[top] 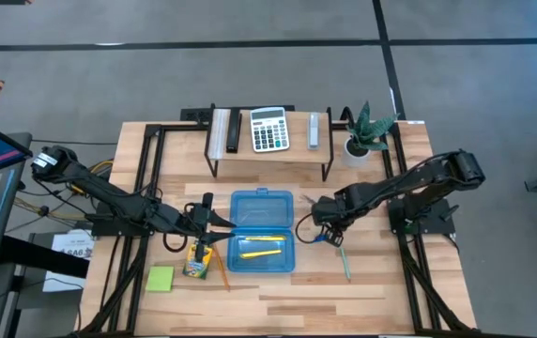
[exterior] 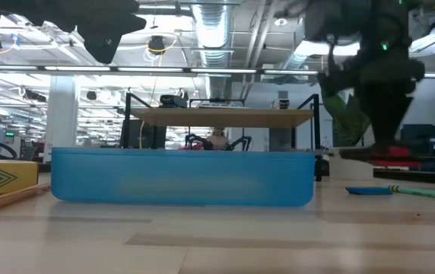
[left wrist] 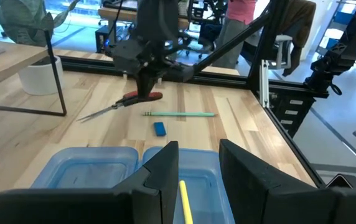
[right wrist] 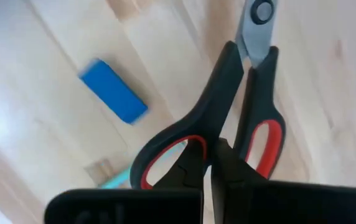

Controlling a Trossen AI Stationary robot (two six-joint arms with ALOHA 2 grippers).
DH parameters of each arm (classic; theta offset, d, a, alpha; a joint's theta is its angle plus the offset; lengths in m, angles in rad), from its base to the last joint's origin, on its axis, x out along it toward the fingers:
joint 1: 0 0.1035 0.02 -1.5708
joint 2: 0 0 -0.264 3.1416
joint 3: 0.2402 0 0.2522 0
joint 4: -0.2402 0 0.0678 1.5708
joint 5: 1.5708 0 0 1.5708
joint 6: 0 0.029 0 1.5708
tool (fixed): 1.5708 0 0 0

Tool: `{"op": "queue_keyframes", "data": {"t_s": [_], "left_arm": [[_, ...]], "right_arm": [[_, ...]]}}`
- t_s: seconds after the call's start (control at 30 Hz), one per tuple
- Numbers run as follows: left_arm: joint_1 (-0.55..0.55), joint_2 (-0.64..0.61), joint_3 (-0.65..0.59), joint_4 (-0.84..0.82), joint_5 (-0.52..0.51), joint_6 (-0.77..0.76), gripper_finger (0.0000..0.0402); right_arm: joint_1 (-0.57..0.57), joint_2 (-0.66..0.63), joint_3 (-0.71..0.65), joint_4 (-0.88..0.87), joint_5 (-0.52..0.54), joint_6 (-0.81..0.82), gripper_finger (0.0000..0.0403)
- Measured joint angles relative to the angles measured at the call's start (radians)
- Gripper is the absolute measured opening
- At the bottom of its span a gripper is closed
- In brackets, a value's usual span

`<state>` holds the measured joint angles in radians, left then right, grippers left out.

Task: Pack school essentials
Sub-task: Put the black scissors into the supply box

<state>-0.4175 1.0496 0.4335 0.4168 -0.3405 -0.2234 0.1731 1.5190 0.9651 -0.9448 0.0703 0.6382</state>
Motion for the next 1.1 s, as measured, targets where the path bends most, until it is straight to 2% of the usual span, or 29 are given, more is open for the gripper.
{"op": "queue_keyframes", "data": {"t_s": [0.23,0.47,0.77,0.87,1.0,1.1], "left_arm": [[0.000,0.000,0.000,0.000,-0.006,-0.002,0.0102],[0.000,0.000,0.000,0.000,-0.007,-0.003,0.0102],[0.000,0.000,0.000,-0.003,-0.007,-0.006,0.0102],[0.000,0.000,0.000,-0.005,-0.007,-0.006,0.0102],[0.000,0.000,0.000,-0.011,-0.007,-0.006,0.0102],[0.000,0.000,0.000,-0.011,-0.007,-0.006,0.0102]], "right_arm": [[0.077,-0.001,0.122,0.030,0.067,-0.019,0.0000],[0.115,0.007,0.160,0.048,0.066,-0.053,0.0006],[0.087,0.007,0.147,-0.015,0.065,-0.064,0.0088],[0.068,0.007,0.098,0.003,0.067,-0.069,0.0125],[0.052,-0.009,0.019,0.011,0.144,-0.070,0.0170],[0.059,-0.048,-0.033,0.090,0.141,-0.065,0.0192]]}}
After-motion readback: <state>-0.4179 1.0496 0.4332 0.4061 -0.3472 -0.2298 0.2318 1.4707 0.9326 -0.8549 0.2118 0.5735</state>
